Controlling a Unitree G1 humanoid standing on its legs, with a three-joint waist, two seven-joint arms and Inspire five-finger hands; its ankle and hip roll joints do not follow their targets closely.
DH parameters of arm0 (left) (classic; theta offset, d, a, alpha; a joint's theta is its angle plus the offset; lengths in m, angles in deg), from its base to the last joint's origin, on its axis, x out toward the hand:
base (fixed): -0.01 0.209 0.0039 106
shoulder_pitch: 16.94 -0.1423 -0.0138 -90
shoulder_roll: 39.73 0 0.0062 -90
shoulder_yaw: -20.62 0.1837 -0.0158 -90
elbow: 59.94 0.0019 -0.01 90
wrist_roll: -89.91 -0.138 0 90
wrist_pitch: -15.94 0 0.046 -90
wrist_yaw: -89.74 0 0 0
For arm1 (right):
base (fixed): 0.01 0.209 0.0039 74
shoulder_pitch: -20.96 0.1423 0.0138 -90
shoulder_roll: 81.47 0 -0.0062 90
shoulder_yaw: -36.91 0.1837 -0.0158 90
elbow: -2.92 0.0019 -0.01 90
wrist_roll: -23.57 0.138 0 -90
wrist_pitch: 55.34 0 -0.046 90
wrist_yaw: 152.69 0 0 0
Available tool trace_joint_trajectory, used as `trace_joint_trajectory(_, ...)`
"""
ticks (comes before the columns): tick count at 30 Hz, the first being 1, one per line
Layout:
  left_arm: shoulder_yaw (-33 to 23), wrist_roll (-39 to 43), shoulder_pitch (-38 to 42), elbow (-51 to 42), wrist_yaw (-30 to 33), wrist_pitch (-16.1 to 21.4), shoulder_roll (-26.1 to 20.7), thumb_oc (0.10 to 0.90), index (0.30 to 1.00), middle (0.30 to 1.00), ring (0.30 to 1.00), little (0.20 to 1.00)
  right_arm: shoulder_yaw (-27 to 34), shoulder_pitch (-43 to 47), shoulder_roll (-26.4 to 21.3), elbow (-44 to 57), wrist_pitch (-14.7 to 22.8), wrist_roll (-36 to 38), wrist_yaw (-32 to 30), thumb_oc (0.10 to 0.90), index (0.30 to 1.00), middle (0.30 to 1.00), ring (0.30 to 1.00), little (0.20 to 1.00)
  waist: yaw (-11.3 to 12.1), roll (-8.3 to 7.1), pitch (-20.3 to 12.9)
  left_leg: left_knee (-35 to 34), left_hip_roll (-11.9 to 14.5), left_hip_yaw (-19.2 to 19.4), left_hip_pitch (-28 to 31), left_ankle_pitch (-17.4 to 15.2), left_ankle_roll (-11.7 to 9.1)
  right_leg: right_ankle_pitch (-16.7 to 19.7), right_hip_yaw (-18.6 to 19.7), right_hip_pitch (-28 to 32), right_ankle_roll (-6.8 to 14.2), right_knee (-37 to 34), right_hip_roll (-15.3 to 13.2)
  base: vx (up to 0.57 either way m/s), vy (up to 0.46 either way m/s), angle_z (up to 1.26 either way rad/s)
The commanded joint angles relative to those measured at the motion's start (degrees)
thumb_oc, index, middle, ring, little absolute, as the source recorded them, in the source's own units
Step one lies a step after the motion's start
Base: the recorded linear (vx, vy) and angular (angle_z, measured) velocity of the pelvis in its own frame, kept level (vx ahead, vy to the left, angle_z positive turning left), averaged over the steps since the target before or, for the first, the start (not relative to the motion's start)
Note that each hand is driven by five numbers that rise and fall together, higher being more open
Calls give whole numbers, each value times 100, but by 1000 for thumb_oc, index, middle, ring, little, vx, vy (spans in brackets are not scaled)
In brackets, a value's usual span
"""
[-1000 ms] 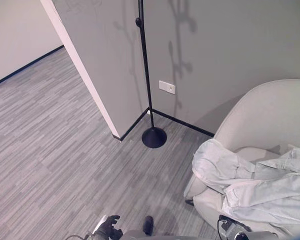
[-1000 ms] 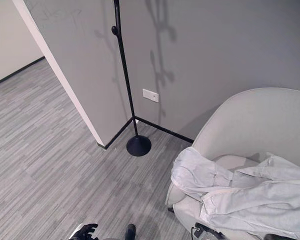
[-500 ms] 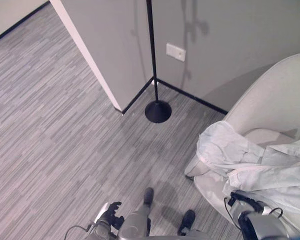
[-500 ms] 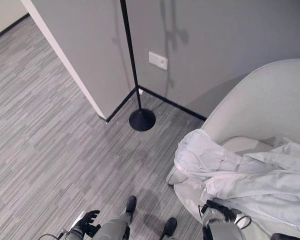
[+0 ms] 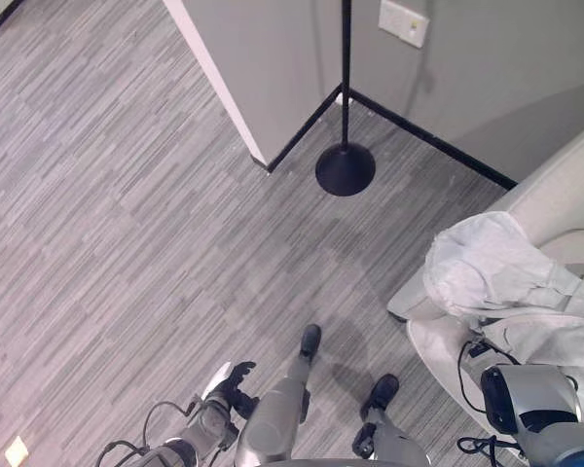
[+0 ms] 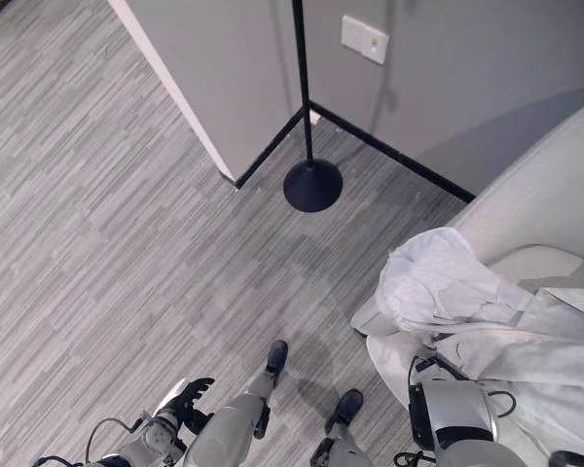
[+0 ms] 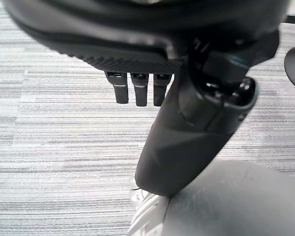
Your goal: Hang the clothes on the sofa on the clothes rack.
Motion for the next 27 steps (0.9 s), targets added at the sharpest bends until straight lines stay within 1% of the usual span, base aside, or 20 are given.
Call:
trace_joint_trajectory(1,239,-24,433,197,20,160,213,800,900,900,900,900,418,424,131,186,145,789,198,400,300,300,300,300,244,-185,145,-3,-250,-318,-65,-378,-240,147,314,-255,452,32,-504,4,43,4)
trace_joint_trajectory(3,205,8,461,178,22,175,228,800,900,900,900,900,598,482,140,195,292,1207,232,400,300,300,300,300,250,-168,165,-3,-280,-321,-141,-383,-247,169,325,-340,466,32,-518,-6,54,1)
trace_joint_trajectory(4,209,25,484,131,37,187,218,800,900,900,900,900,623,513,169,284,316,1318,282,400,300,300,300,300,259,-171,193,-3,-296,-319,-198,-374,-245,189,336,-398,473,32,-525,-14,51,0)
trace_joint_trajectory(7,187,52,544,24,56,221,199,800,900,900,900,900,741,610,193,636,550,1570,424,400,300,300,300,300,250,-171,285,-3,-303,-287,-311,-359,-256,222,379,-518,491,32,-530,-24,44,-2)
trace_joint_trajectory(8,184,53,553,28,55,222,198,800,900,900,900,900,743,608,203,650,563,1576,423,400,300,300,300,300,254,-176,287,-3,-302,-283,-318,-358,-256,224,384,-527,490,32,-530,-20,29,-5)
trace_joint_trajectory(11,32,86,658,190,88,231,230,800,900,900,900,900,590,614,488,1075,755,1606,757,400,300,300,300,300,186,-281,357,-3,-261,-224,-319,-371,-252,247,466,-567,483,32,-502,-6,8,-3)
trace_joint_trajectory(15,-278,65,671,355,158,265,182,800,900,900,900,900,319,355,914,1525,863,1331,1112,400,300,300,300,300,28,-442,366,-3,-209,-120,-188,-415,-231,273,548,-497,467,32,-487,13,-1,-9)
trace_joint_trajectory(16,-377,63,633,339,191,274,141,800,900,900,900,900,201,220,1083,1772,914,1208,1175,400,300,300,300,300,-22,-487,369,-3,-192,-88,-130,-425,-225,283,569,-462,466,32,-484,8,-10,-6)
trace_joint_trajectory(17,-380,62,627,336,191,273,137,800,900,900,900,900,199,211,1093,1785,918,1202,1165,400,300,300,300,300,-25,-490,370,-3,-193,-87,-125,-425,-225,282,569,-457,466,32,-485,4,-12,-8)
trace_joint_trajectory(18,-484,74,624,331,208,298,122,800,900,900,900,900,93,97,1199,2020,961,1037,1274,400,300,300,300,300,-58,-527,372,-3,-171,-63,-86,-436,-219,293,584,-438,463,32,-481,-7,-11,-19)
trace_joint_trajectory(19,-679,62,536,217,284,353,64,800,900,900,900,900,-328,-273,1493,2924,1191,430,1333,400,300,300,300,300,-147,-597,379,-3,-133,-17,14,-447,-205,315,631,-380,453,32,-475,-8,-11,-19)
trace_joint_trajectory(20,-691,56,510,210,285,351,59,800,900,900,900,900,-345,-323,1525,2996,1200,390,1276,400,300,300,300,300,-161,-602,371,-3,-133,-15,25,-449,-204,314,633,-371,453,32,-475,-27,-18,-17)
trace_joint_trajectory(21,-860,-48,403,-10,357,420,3,800,900,900,900,900,-766,-895,1668,4316,1400,-457,1296,400,300,300,300,300,-253,-672,364,-3,-96,34,121,-465,-198,331,662,-303,448,32,-477,-19,-14,-7)
trace_joint_trajectory(22,-860,-49,398,-12,358,419,2,800,900,900,900,900,-768,-905,1673,4328,1399,-466,1284,400,300,300,300,300,-255,-673,360,-3,-96,33,121,-465,-198,331,661,-302,448,32,-477,-28,-39,-16)
trace_joint_trajectory(23,-1000,-242,281,-307,423,520,-89,800,900,900,900,900,-1015,-1312,1505,5515,1508,-1372,1297,400,300,300,300,300,-335,-747,323,-3,-65,60,230,-497,-181,321,669,-205,445,32,-479,1,-41,-19)
trace_joint_trajectory(25,-1122,-449,104,-665,417,566,-222,800,900,900,900,900,-1113,-1603,1247,6493,1532,-2223,1279,400,300,300,300,300,-385,-799,212,-3,-39,93,376,-540,-157,294,664,-60,444,32,-485,21,-43,-10)
trace_joint_trajectory(26,-1123,-452,89,-677,416,560,-225,800,900,900,900,900,-1117,-1628,1255,6527,1518,-2249,1251,400,300,300,300,300,-389,-798,211,-3,-39,93,387,-542,-157,291,662,-49,445,32,-484,54,-32,-6)
trace_joint_trajectory(27,-1224,-485,-101,-1077,366,576,-355,800,900,900,900,900,-1125,-1757,1017,7214,1488,-2877,1202,400,300,300,300,300,-409,-827,77,-3,-15,129,542,-580,-133,257,657,104,448,32,-494,82,-29,-6)
